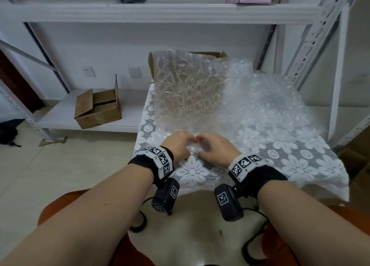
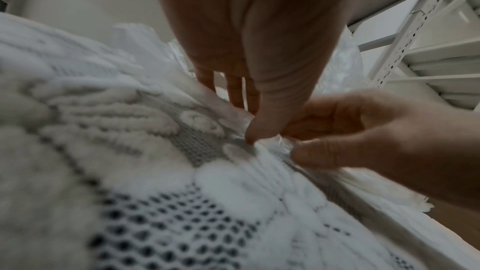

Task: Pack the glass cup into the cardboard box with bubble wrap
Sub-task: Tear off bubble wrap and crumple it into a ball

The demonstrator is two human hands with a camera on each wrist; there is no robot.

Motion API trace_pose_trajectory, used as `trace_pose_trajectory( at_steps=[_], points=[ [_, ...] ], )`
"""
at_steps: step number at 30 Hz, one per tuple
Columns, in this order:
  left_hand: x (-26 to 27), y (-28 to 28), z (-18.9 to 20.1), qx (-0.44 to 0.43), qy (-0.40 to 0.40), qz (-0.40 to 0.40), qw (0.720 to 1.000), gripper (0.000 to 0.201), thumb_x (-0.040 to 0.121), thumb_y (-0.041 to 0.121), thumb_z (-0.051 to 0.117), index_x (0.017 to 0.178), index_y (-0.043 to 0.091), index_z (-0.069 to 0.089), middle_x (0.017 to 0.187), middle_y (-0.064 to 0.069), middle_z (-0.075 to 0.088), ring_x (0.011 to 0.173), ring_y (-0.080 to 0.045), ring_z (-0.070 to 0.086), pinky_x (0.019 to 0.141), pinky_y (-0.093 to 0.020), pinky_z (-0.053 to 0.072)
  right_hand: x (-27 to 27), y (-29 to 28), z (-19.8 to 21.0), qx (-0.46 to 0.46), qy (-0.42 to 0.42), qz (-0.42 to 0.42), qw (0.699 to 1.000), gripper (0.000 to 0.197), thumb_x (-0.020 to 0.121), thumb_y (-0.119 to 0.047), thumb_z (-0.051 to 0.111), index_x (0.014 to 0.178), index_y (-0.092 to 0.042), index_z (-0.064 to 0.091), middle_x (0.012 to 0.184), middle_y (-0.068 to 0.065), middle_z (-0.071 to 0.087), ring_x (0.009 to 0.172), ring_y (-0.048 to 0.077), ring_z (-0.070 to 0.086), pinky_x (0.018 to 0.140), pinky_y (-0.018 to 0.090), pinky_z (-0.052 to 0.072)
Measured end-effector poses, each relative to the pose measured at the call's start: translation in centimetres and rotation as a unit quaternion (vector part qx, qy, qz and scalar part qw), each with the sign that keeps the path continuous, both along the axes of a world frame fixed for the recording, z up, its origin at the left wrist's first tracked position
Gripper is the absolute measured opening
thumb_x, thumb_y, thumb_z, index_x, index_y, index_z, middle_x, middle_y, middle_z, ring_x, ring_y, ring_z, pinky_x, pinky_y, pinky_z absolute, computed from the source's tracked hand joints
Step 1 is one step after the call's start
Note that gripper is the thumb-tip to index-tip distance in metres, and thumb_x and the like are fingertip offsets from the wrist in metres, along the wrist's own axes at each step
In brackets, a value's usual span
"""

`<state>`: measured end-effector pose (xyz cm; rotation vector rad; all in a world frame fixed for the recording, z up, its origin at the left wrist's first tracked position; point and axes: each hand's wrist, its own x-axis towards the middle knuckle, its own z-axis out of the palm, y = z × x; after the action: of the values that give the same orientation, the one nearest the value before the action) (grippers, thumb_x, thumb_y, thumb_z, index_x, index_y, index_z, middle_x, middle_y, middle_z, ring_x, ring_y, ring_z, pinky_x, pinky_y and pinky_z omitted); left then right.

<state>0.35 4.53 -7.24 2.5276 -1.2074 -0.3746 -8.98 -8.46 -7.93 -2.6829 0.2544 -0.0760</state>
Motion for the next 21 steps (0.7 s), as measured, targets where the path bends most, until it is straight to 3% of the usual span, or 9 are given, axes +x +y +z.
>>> trace_pose_trajectory(
  at_steps=[3,7,11,13,17,21],
  points=[
    [0.2,0.4,-0.2,0.004,-0.003,0.019,1.000,0.061,0.077,-0.008,0.058,0.126,0.027,0.058,0.129,0.006,0.056,0.119,-0.014,0.051,0.103,-0.034,0.042,-0.5,-0.3,-0.2,-0.009,0.011,0.003,1.000,0.043,0.085,-0.016,0.061,0.127,-0.019,0.054,0.123,-0.001,0.057,0.115,0.016,0.051,0.095,0.024,0.038],
    [0.5,0.6,-0.3,0.010,-0.019,0.033,0.999,0.055,0.081,-0.008,0.051,0.124,0.025,0.060,0.133,0.003,0.052,0.123,-0.018,0.047,0.104,-0.041,0.041,-0.9,-1.1,-0.2,-0.017,0.017,-0.033,0.999,0.046,0.086,-0.002,0.055,0.129,-0.018,0.054,0.130,-0.001,0.054,0.120,0.017,0.048,0.101,0.027,0.035],
    [0.9,0.6,-0.1,0.011,-0.020,0.087,0.996,0.051,0.080,-0.011,0.050,0.120,0.018,0.063,0.127,-0.002,0.055,0.117,-0.021,0.050,0.101,-0.037,0.044,-0.9,-1.9,0.0,-0.002,-0.002,-0.065,0.998,0.026,0.090,-0.012,0.057,0.115,-0.016,0.063,0.113,0.000,0.062,0.096,0.014,0.057,0.086,0.024,0.045],
    [1.0,0.6,0.4,0.015,-0.009,0.116,0.993,0.043,0.084,-0.007,0.051,0.117,0.016,0.064,0.121,-0.004,0.058,0.108,-0.021,0.055,0.093,-0.033,0.048,-0.7,-2.3,0.2,0.006,0.001,-0.079,0.997,0.020,0.089,-0.014,0.060,0.108,-0.014,0.066,0.106,0.000,0.063,0.088,0.012,0.055,0.078,0.023,0.042],
    [1.6,1.3,1.1,0.035,-0.010,0.146,0.989,0.026,0.090,0.007,0.047,0.108,0.015,0.064,0.108,-0.004,0.062,0.091,-0.021,0.055,0.074,-0.029,0.043,-0.7,-2.9,0.8,0.037,0.015,-0.112,0.993,0.016,0.087,-0.012,0.059,0.099,-0.014,0.069,0.099,0.003,0.066,0.088,0.017,0.060,0.078,0.029,0.050],
    [2.1,2.3,1.4,0.047,0.000,0.168,0.985,0.017,0.094,0.016,0.044,0.094,0.011,0.061,0.093,-0.005,0.059,0.082,-0.021,0.052,0.068,-0.029,0.038,-0.8,-3.1,1.1,0.029,0.009,-0.125,0.992,0.017,0.092,-0.012,0.051,0.099,-0.010,0.067,0.094,0.004,0.064,0.083,0.018,0.056,0.070,0.028,0.042]
  ],
)
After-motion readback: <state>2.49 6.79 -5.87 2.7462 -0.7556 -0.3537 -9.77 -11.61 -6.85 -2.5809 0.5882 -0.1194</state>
